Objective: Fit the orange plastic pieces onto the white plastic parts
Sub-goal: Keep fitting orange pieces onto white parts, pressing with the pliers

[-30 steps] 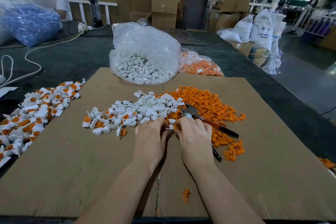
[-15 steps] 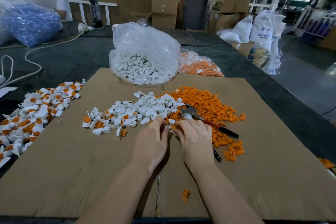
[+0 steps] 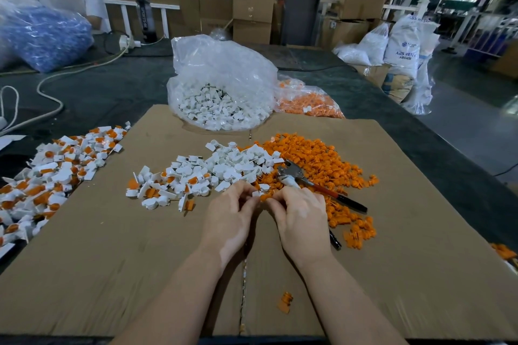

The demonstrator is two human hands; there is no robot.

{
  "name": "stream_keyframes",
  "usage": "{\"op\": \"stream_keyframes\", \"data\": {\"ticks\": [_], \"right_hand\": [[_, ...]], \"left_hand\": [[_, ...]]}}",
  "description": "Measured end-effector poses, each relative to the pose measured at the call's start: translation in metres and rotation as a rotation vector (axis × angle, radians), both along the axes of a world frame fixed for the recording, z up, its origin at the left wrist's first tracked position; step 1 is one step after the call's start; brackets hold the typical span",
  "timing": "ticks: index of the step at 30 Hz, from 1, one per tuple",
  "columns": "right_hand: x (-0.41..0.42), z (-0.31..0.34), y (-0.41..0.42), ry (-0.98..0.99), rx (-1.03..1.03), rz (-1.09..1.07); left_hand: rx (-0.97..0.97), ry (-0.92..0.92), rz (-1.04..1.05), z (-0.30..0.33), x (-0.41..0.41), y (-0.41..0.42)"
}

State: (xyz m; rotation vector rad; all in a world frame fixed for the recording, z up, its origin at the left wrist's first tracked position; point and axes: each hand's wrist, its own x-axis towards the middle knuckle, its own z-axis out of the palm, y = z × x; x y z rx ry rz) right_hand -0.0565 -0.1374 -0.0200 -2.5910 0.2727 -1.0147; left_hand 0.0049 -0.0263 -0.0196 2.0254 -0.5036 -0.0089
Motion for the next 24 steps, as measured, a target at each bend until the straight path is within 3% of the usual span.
{"op": "stream_keyframes", "data": {"ticks": [13,24], "right_hand": [[-0.0010,0.0008,0.0009,-0.005,-0.059,0.049],[-0.0009,-0.0002,0.0000,0.054,-0.008,0.093]], "left_hand": [[-0.118,0.080,-0.013,0.0043,-0.0029,0.0011],[-0.078,0.065,-0.044,0.0044,-0.0037,0.0017]]}}
